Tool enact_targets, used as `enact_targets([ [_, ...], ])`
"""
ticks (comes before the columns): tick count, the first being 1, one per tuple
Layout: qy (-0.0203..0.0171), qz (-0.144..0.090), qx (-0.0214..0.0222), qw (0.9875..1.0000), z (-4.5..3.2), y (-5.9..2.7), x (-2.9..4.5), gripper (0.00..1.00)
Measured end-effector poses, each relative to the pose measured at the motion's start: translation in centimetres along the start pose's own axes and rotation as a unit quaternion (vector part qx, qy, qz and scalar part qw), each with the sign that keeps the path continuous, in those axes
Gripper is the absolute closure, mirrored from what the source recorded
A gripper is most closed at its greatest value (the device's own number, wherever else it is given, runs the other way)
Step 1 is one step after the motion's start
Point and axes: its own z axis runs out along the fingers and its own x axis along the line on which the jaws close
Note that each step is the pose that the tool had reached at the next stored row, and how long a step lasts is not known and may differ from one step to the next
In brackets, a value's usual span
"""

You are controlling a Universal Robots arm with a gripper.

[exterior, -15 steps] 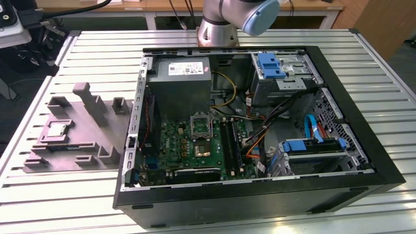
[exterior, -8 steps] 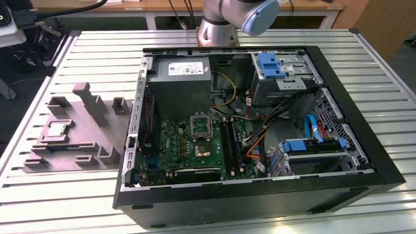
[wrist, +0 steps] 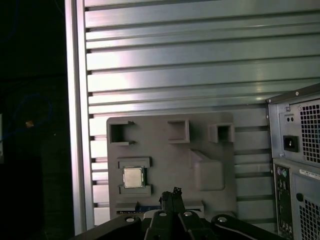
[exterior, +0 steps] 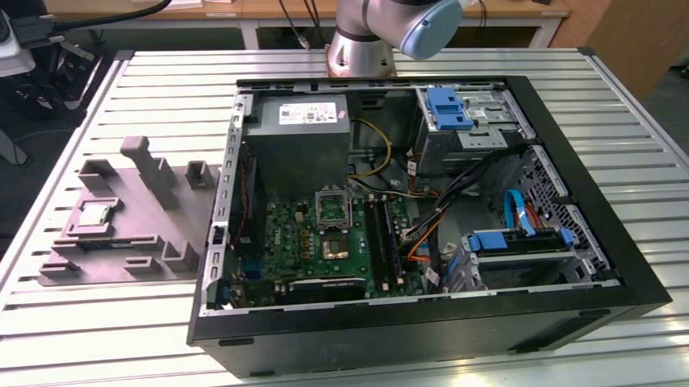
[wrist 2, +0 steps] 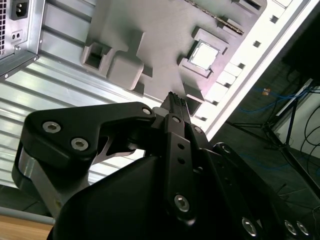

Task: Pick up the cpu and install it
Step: 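Reach for the cpu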

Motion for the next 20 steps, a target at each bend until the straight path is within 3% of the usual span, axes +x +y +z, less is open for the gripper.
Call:
enact_targets([
  [20, 0.0000, 0.000, 0.0000, 1.0000, 0.10, -0.09, 1.12, 0.89],
])
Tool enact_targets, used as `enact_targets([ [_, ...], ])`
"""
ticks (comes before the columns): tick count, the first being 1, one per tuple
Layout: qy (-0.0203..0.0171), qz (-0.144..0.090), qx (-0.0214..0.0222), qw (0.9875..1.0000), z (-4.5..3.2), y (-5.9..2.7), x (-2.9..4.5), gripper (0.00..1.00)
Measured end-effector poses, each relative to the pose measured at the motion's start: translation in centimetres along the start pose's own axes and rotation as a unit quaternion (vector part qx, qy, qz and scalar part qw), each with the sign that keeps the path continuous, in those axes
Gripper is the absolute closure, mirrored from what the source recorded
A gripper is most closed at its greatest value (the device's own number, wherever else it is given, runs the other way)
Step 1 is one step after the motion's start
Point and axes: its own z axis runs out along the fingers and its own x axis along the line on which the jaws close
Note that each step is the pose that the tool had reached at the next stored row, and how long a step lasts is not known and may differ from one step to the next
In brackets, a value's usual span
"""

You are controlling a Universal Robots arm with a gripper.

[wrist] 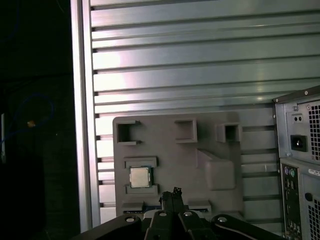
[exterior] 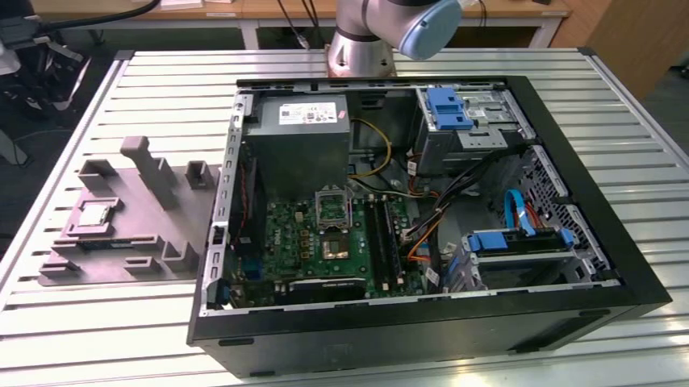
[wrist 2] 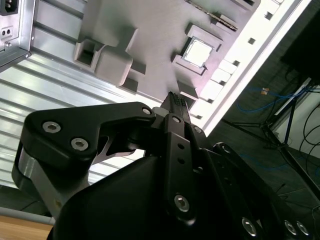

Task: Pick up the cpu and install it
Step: 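Reach for the cpu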

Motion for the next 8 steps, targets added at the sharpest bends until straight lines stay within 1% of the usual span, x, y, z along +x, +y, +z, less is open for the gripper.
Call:
enact_targets([
  [8, 0.0000, 0.000, 0.0000, 1.0000, 0.05, -0.03, 0.35, 0.89],
])
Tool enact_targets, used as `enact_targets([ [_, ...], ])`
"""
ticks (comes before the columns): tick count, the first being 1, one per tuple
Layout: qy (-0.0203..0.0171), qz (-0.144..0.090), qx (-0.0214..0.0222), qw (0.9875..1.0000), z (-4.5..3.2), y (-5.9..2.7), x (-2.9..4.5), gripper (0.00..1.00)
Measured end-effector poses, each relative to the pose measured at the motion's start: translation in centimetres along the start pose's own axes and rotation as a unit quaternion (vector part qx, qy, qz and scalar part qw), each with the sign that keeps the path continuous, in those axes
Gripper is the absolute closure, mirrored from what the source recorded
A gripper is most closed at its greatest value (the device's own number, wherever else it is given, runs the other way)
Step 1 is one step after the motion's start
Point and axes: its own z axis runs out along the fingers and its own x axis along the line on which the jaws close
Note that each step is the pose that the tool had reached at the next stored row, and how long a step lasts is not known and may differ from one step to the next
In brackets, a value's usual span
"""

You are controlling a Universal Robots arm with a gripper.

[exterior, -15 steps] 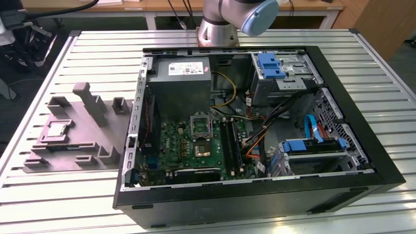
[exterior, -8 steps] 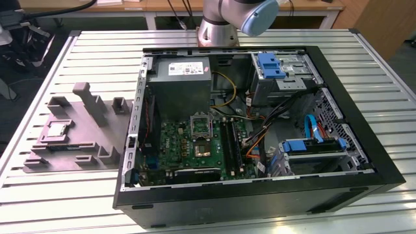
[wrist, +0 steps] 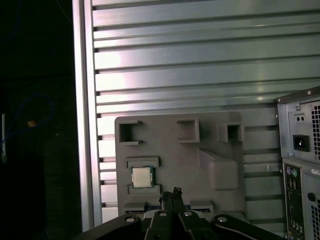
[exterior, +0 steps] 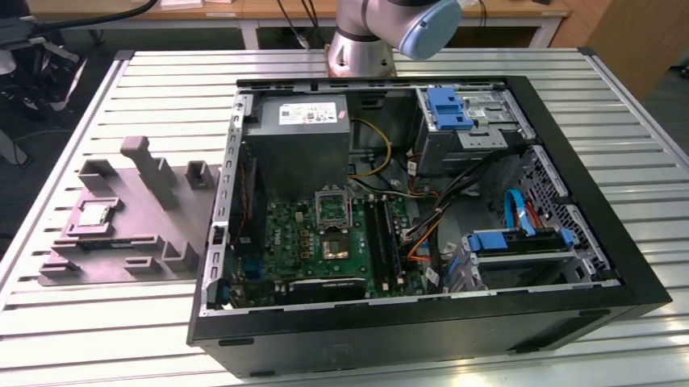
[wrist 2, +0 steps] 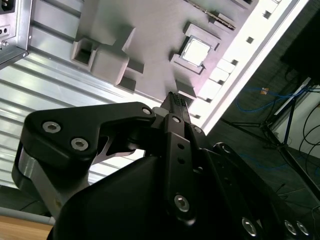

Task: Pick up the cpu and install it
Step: 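Reach for the cpu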

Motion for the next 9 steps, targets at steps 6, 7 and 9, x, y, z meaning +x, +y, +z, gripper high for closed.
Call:
enact_targets([
  [6, 0.0000, 0.000, 0.0000, 1.0000, 0.03, -0.01, 0.12, 0.89],
  [7, 0.0000, 0.000, 0.0000, 1.0000, 0.04, -0.01, 0.14, 0.89],
  [9, 0.0000, 0.000, 0.0000, 1.0000, 0.05, -0.02, 0.18, 0.89],
])
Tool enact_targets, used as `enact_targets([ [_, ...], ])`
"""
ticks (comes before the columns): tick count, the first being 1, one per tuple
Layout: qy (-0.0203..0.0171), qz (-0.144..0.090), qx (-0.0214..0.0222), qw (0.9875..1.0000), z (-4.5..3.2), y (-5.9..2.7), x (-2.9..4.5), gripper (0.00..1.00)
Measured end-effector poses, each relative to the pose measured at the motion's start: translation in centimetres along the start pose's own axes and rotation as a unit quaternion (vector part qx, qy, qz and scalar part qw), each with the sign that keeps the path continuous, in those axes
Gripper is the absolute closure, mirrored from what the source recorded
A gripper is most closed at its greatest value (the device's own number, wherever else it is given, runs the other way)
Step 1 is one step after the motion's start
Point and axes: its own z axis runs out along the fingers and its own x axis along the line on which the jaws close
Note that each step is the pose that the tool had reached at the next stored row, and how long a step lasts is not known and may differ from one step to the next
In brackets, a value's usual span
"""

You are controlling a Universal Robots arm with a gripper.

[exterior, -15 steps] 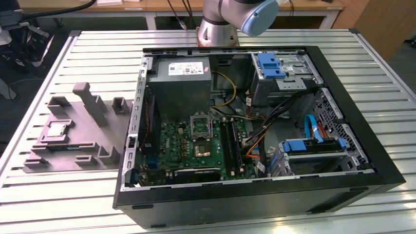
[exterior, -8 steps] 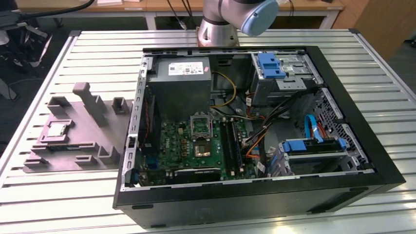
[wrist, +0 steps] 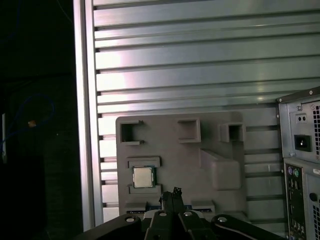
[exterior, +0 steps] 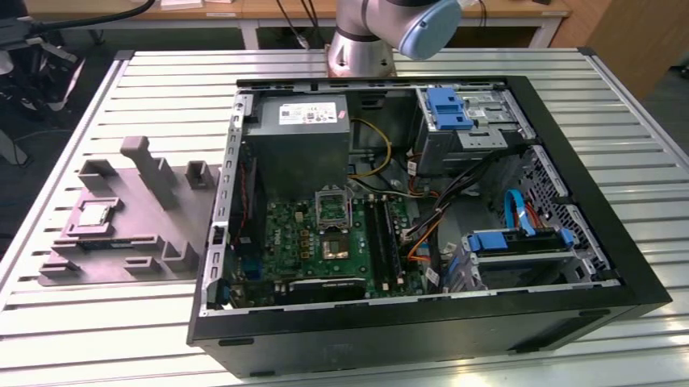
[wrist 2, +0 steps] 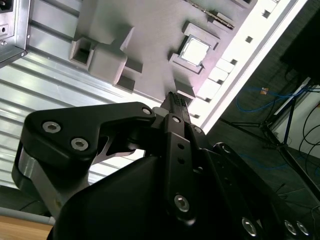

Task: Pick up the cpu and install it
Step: 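Reach for the cpu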

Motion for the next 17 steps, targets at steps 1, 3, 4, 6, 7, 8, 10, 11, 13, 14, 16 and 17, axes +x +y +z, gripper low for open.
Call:
enact_targets([
  [1, 0.0000, 0.000, 0.0000, 1.0000, 0.00, 0.00, 0.02, 0.89],
  [3, 0.0000, 0.000, 0.0000, 1.0000, 0.02, 0.00, 0.06, 0.89],
  [4, 0.0000, 0.000, 0.0000, 1.0000, 0.02, 0.00, 0.08, 0.89],
  [6, 0.0000, 0.000, 0.0000, 1.0000, 0.03, -0.01, 0.12, 0.89],
  [7, 0.0000, 0.000, 0.0000, 1.0000, 0.03, -0.01, 0.14, 0.89],
  [8, 0.0000, 0.000, 0.0000, 1.0000, 0.04, -0.01, 0.16, 0.89],
  [10, 0.0000, 0.000, 0.0000, 1.0000, 0.05, -0.02, 0.20, 0.89],
  [11, 0.0000, 0.000, 0.0000, 1.0000, 0.05, -0.02, 0.23, 0.89],
  [13, 0.0000, 0.000, 0.0000, 1.0000, 0.06, -0.02, 0.26, 0.89],
  [14, 0.0000, 0.000, 0.0000, 1.0000, 0.07, -0.02, 0.29, 0.89],
  [16, 0.0000, 0.000, 0.0000, 1.0000, 0.08, -0.03, 0.33, 0.89],
  [17, 0.0000, 0.000, 0.0000, 1.0000, 0.08, -0.03, 0.36, 0.89],
])
